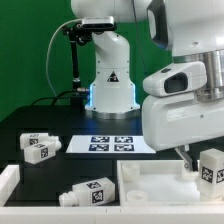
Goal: Assemble one leg
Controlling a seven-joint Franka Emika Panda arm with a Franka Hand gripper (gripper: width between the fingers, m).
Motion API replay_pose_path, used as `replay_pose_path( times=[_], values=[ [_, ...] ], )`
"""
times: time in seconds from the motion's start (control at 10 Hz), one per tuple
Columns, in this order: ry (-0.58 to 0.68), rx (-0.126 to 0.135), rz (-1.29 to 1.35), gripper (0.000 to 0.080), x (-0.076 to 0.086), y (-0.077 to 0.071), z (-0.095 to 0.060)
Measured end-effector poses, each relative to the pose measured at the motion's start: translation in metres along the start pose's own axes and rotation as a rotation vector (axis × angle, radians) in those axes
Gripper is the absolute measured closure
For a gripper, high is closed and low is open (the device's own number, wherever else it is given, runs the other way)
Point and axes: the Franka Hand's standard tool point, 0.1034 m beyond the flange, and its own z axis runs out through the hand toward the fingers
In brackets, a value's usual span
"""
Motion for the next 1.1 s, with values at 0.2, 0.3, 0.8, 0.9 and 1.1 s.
replay_pose_path(
  times=[0.2, 0.3, 0.8, 0.9, 1.1],
  values=[
    [-0.007, -0.011, -0.14, 0.015, -0.0034, 0.0104, 0.0048],
    [-0.006, -0.01, -0.112, 0.015, -0.0034, 0.0106, 0.0047],
    [-0.003, -0.003, 0.126, 0.0516, -0.0029, 0.0078, 0.0051],
    [-0.003, -0.001, 0.209, 0.0515, -0.0028, 0.0073, 0.0051],
    [0.012, 0.001, 0.415, 0.0515, -0.0003, 0.004, 0.0035]
  ],
)
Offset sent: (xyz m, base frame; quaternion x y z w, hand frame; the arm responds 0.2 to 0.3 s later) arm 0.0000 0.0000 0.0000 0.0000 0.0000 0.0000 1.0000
